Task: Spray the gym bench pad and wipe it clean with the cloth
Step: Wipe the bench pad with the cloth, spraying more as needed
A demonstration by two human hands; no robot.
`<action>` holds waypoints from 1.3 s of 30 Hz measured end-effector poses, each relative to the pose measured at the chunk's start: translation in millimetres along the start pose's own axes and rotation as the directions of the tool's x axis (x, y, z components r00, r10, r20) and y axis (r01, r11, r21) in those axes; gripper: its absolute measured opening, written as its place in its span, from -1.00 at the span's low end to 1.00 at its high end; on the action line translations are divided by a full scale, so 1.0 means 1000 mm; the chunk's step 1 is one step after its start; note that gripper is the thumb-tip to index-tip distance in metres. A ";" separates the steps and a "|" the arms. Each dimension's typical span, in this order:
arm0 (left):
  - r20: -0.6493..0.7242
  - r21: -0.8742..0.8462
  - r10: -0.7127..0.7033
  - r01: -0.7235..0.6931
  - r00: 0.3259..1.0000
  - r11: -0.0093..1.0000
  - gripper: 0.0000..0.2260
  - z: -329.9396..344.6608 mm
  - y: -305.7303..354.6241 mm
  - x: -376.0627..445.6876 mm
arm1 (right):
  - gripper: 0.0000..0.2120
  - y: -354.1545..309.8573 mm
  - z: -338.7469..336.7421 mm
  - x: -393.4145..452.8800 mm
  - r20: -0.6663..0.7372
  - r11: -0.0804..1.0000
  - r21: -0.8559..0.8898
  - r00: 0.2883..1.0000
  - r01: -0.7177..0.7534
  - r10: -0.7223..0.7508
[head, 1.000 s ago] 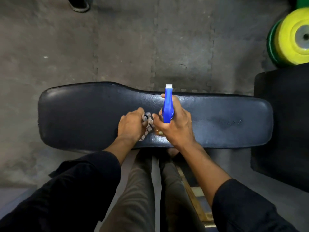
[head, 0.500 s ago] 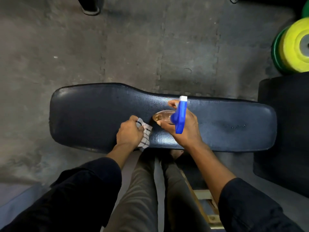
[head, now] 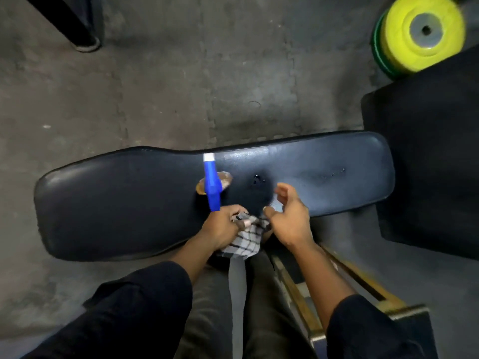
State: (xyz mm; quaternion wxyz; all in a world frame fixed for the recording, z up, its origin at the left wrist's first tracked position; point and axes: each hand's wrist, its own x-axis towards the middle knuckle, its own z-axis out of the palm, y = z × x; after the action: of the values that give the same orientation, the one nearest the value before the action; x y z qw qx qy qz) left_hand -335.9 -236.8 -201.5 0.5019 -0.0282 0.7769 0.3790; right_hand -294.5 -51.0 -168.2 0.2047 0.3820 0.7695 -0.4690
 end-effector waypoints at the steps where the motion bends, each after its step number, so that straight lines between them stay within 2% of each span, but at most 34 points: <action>1: 0.008 -0.010 0.048 -0.048 0.999 0.999 -0.88 0.004 0.007 0.004 | -0.37 0.013 -0.005 -0.001 -0.007 0.995 0.075 0.998 -0.069 0.069; 6: -0.007 -0.069 0.191 -0.191 0.982 0.979 -0.83 0.031 0.055 0.027 | -0.52 0.070 -0.029 0.001 0.111 0.847 0.444 0.956 -0.292 0.271; 8: -0.013 -0.086 0.230 -0.230 0.973 0.969 -0.82 0.041 0.074 0.036 | -0.53 0.081 -0.039 0.005 0.163 0.778 0.519 0.934 -0.355 0.317; 11: 0.013 -0.249 0.218 -0.208 0.976 0.946 -0.82 0.055 0.099 0.045 | -0.59 0.086 -0.056 0.011 0.254 0.688 0.602 0.914 -0.406 0.317; 13: 0.059 -0.340 0.212 -0.179 0.976 0.923 -0.79 0.063 0.114 0.050 | -0.55 0.086 -0.068 0.016 0.306 0.552 0.734 0.918 -0.396 0.252; 15: 0.103 -0.309 0.276 -0.233 0.955 0.922 -0.74 0.066 0.128 0.057 | -0.51 0.085 -0.079 0.027 0.266 0.431 0.845 0.948 -0.317 0.174; 17: 0.141 -0.135 0.357 -0.340 0.923 0.931 -0.63 0.067 0.140 0.065 | -0.63 0.087 -0.087 0.040 0.148 0.437 0.877 0.977 -0.201 0.152; 19: 0.101 0.005 0.380 -0.383 0.919 0.924 -0.51 0.072 0.147 0.078 | -0.66 0.094 -0.094 0.053 0.034 0.514 0.852 0.990 -0.102 0.140; 23: 0.010 0.093 0.396 -0.395 0.918 0.914 -0.49 0.083 0.167 0.107 | -0.47 0.100 -0.112 0.089 -0.165 0.742 0.670 0.981 0.033 0.105; 25: -0.033 0.261 0.432 -0.410 0.901 0.874 -0.49 0.091 0.172 0.125 | -0.34 0.109 -0.119 0.105 -0.319 0.897 0.439 0.942 0.049 0.104; 27: -0.059 0.488 0.468 -0.383 0.882 0.784 -0.49 0.099 0.168 0.141 | -0.31 0.121 -0.123 0.110 -0.475 0.978 0.204 0.878 0.044 0.059; 28: -0.078 0.578 0.472 -0.346 0.878 0.739 -0.49 0.101 0.164 0.146 | -0.33 0.127 -0.121 0.108 -0.532 0.995 0.069 0.846 0.073 -0.025; 30: -0.104 0.696 0.505 -0.300 0.857 0.652 -0.48 0.102 0.159 0.157 | -0.42 0.129 -0.114 0.099 -0.557 0.953 -0.258 0.781 0.160 -0.282; 32: -0.085 0.772 0.565 -0.304 0.821 0.558 -0.48 0.098 0.156 0.170 | -0.50 0.123 -0.101 0.096 -0.433 0.828 -0.495 0.752 0.262 -0.497; 33: -0.068 0.803 0.587 -0.305 0.807 0.512 -0.48 0.096 0.155 0.178 | -0.50 0.119 -0.092 0.099 -0.354 0.775 -0.558 0.760 0.295 -0.544; 36: -0.020 0.868 0.625 -0.297 0.780 0.398 -0.47 0.091 0.146 0.200 | -0.43 0.118 -0.066 0.115 -0.200 0.703 -0.651 0.828 0.286 -0.523; 39: -0.009 0.901 0.685 -0.291 0.729 0.321 -0.46 0.094 0.134 0.208 | -0.38 0.139 -0.057 0.131 -0.172 0.674 -0.687 0.840 0.272 -0.515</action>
State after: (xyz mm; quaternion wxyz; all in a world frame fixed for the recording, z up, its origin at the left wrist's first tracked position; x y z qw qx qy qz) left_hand -424.0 -13.6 -312.6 0.1371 0.3904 0.9081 0.0646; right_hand -265.4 87.9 -307.3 0.0727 0.1884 0.9698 -0.1366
